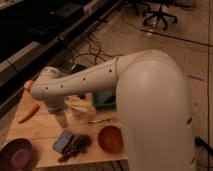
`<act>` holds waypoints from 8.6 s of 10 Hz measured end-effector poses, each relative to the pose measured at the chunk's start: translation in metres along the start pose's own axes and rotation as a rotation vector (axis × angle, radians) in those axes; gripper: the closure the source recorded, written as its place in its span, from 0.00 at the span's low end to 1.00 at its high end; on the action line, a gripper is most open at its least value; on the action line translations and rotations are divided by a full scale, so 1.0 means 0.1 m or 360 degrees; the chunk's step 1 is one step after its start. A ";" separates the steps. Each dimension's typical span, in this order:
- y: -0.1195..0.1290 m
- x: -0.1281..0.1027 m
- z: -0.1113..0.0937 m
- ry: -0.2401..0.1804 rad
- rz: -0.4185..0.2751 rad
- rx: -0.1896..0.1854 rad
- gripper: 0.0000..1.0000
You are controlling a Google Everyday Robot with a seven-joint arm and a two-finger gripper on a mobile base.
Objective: Wipe table surface with sponge
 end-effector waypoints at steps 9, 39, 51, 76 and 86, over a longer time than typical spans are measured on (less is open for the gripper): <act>-0.08 -0.41 0.56 -0.0154 -0.0282 -0.0196 0.20; 0.07 -0.03 0.86 -0.0349 -0.0321 0.0020 0.20; 0.19 -0.24 1.23 -0.0314 -0.0446 -0.0120 0.20; -0.04 -0.17 1.13 -0.0255 -0.0261 -0.0197 1.00; -0.44 0.04 1.21 -0.0227 -0.0118 -0.0183 1.00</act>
